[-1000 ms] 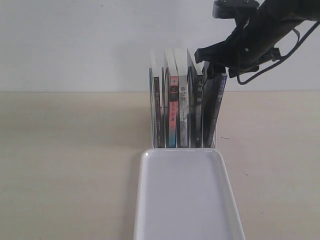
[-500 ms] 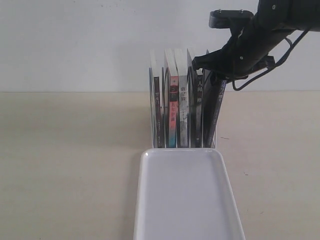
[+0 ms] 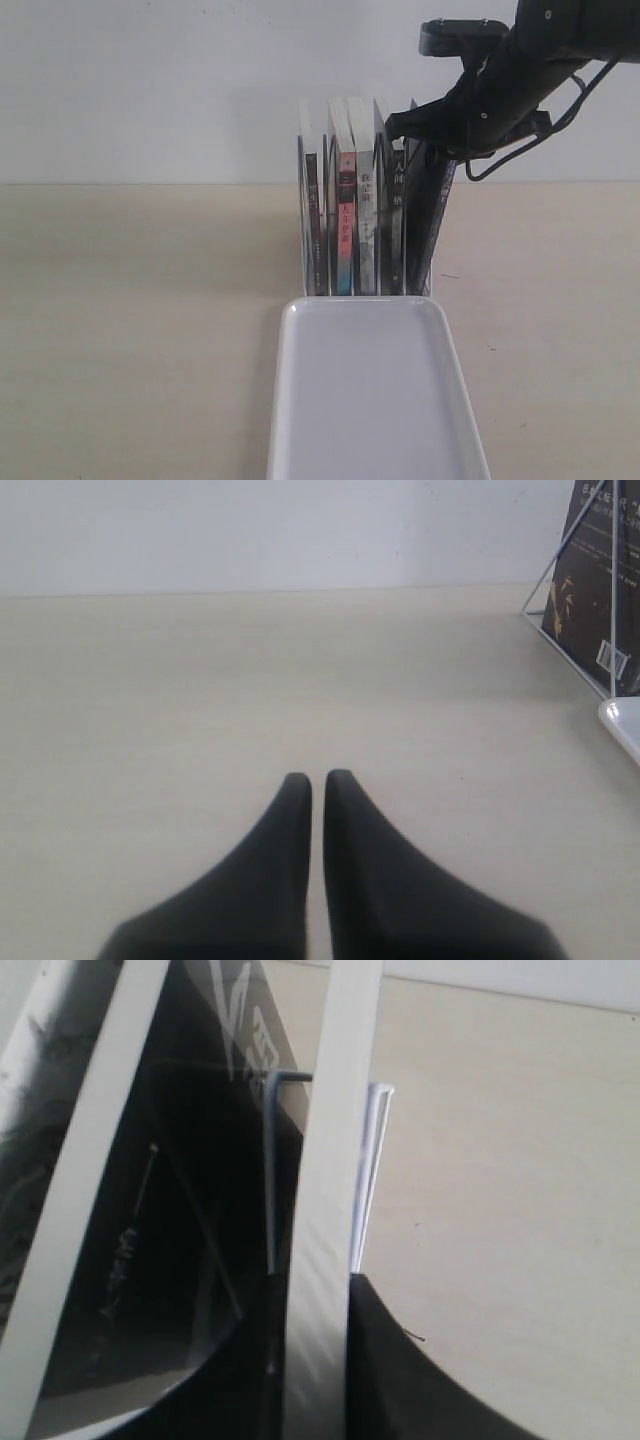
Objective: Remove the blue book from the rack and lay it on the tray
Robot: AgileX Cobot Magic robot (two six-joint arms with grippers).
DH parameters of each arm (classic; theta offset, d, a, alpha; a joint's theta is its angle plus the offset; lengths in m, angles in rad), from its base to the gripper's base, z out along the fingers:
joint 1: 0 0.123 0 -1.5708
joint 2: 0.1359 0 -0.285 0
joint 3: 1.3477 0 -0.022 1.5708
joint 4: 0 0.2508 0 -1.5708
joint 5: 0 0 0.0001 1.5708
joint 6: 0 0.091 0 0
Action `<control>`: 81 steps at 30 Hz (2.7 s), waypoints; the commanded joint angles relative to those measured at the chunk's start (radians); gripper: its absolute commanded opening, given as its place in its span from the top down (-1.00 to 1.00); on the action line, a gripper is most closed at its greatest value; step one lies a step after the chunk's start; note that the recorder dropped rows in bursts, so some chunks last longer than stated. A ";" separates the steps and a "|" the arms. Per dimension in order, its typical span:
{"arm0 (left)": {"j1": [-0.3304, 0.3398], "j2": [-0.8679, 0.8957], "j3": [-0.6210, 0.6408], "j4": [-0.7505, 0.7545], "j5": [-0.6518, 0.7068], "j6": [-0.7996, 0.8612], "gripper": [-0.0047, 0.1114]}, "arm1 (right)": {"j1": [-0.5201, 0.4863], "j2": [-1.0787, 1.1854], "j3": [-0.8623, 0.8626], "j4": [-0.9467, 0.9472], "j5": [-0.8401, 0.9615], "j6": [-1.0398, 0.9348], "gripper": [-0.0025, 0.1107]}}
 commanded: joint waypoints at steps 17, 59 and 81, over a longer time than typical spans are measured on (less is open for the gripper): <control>0.003 -0.004 0.003 0.001 -0.014 0.006 0.85 | 0.000 -0.126 -0.180 -0.019 0.175 0.010 0.96; 0.003 -0.004 0.003 0.001 -0.014 0.006 0.85 | 0.000 -0.398 -0.116 -0.013 0.539 -0.025 0.96; 0.003 -0.004 0.003 0.001 -0.014 0.006 0.85 | 0.000 -0.828 0.371 0.016 0.507 -0.083 0.96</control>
